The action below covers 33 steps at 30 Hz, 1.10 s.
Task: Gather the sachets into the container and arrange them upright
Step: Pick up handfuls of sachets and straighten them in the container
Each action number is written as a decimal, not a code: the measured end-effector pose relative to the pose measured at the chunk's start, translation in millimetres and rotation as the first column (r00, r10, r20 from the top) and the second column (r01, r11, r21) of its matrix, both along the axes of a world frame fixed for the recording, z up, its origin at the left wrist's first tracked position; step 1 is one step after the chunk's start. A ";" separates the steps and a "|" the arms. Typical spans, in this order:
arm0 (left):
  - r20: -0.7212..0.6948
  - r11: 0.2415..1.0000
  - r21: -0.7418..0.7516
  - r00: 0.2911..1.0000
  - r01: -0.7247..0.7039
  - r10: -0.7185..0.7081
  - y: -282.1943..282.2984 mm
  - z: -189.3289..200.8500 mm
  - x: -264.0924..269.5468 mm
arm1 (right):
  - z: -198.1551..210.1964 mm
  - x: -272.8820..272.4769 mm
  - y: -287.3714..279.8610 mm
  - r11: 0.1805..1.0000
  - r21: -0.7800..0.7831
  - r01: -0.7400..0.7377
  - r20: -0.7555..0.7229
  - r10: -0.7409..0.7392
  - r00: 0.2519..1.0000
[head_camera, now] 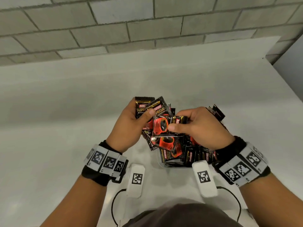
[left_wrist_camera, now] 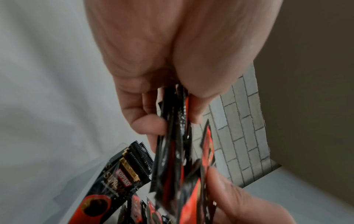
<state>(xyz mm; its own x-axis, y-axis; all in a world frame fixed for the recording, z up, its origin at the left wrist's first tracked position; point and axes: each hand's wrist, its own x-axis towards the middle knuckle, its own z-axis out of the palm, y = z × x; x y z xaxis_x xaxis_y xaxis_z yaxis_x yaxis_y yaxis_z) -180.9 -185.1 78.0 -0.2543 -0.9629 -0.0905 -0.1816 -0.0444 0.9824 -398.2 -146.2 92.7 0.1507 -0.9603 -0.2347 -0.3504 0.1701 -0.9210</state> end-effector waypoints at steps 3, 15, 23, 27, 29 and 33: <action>0.065 0.999 -0.034 0.998 -0.014 0.016 -3.0 0.3 5.5 | 6.9 -8.2 -1.3 0.999 0.008 -0.033 -0.165 0.034 0.986; 0.145 0.927 0.072 0.916 0.367 -0.374 1.6 19.7 12.8 | 29.1 -13.1 -8.1 0.984 -0.150 -0.100 -0.155 0.076 0.985; 0.076 0.921 0.119 0.922 0.370 -0.380 1.6 16.8 14.7 | 18.7 -2.1 -13.9 0.988 -0.130 -0.088 -0.167 0.066 0.984; 0.040 0.925 0.123 0.929 0.361 -0.368 0.8 15.2 17.3 | 16.2 -5.2 -11.8 0.988 -0.154 0.002 -0.091 -0.016 0.996; 0.006 0.934 0.123 0.941 0.334 -0.337 0.6 14.2 18.1 | 14.9 -6.4 -11.9 0.987 -0.161 0.029 -0.044 -0.036 0.998; 0.022 0.929 0.116 0.934 0.352 -0.357 0.4 14.9 16.2 | 10.1 -8.2 -13.2 0.982 -0.176 0.063 0.013 -0.061 0.998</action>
